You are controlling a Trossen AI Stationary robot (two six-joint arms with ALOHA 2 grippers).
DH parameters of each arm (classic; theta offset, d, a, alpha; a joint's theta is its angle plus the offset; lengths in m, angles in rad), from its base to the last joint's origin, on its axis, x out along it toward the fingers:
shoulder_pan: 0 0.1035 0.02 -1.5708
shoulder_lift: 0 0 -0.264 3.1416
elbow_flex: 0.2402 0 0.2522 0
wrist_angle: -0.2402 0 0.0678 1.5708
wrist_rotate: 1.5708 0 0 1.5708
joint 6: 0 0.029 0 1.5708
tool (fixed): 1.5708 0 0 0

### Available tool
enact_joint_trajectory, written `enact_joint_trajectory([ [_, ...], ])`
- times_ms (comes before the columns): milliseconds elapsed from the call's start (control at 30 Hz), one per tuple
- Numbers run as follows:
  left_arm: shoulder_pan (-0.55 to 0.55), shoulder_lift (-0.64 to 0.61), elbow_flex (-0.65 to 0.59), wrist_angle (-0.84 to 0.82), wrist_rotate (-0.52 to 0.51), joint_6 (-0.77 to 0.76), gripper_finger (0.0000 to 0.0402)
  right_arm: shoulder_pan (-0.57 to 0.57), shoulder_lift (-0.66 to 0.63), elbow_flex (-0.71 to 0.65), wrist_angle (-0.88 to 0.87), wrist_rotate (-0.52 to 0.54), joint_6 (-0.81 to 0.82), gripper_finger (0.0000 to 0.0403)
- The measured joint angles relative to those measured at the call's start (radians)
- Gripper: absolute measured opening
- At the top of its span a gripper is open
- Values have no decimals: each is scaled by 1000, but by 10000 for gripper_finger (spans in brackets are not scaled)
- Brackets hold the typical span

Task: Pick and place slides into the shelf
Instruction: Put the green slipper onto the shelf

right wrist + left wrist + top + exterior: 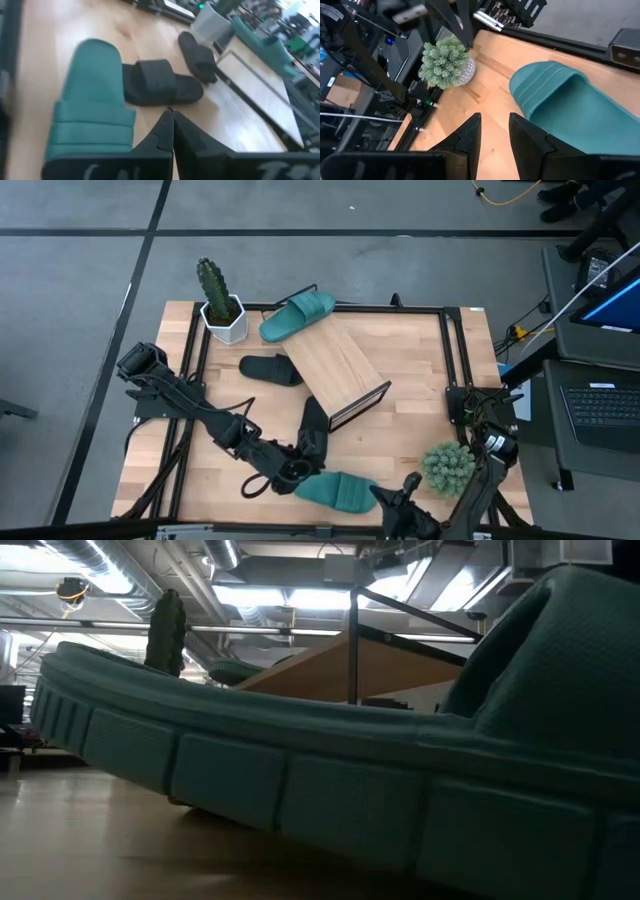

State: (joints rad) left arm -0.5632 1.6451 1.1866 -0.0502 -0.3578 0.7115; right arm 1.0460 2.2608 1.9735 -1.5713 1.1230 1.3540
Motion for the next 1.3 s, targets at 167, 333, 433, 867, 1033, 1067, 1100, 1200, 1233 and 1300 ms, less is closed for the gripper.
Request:
enact_joint_trajectory([
  [167,1,0,0,0,-4,-22,92,-7,0,-84,23,1,112,0],
  [333,5,0,0,0,-18,-29,92,-15,0,-131,126,4,113,0],
  [433,9,0,0,0,-19,-29,92,-17,0,-153,188,3,111,0],
  [867,9,0,0,0,-20,-54,92,-37,-103,-103,301,31,-176,0],
  [1033,9,0,0,0,-20,-55,92,-49,-247,-160,295,3,-305,0],
  [1067,9,0,0,0,-20,-55,92,-53,-280,-172,297,-13,-336,0],
  [1100,9,0,0,-1,-20,-55,92,-61,-311,-187,300,-22,-369,0],
  [1200,9,0,0,-1,-20,-56,92,-92,-413,-247,351,-61,-523,0],
  [1233,9,0,0,-1,-20,-60,92,-104,-456,-275,380,-83,-576,0],
  [1300,9,0,0,-1,-20,-79,92,-127,-544,-346,462,-110,-667,0],
])
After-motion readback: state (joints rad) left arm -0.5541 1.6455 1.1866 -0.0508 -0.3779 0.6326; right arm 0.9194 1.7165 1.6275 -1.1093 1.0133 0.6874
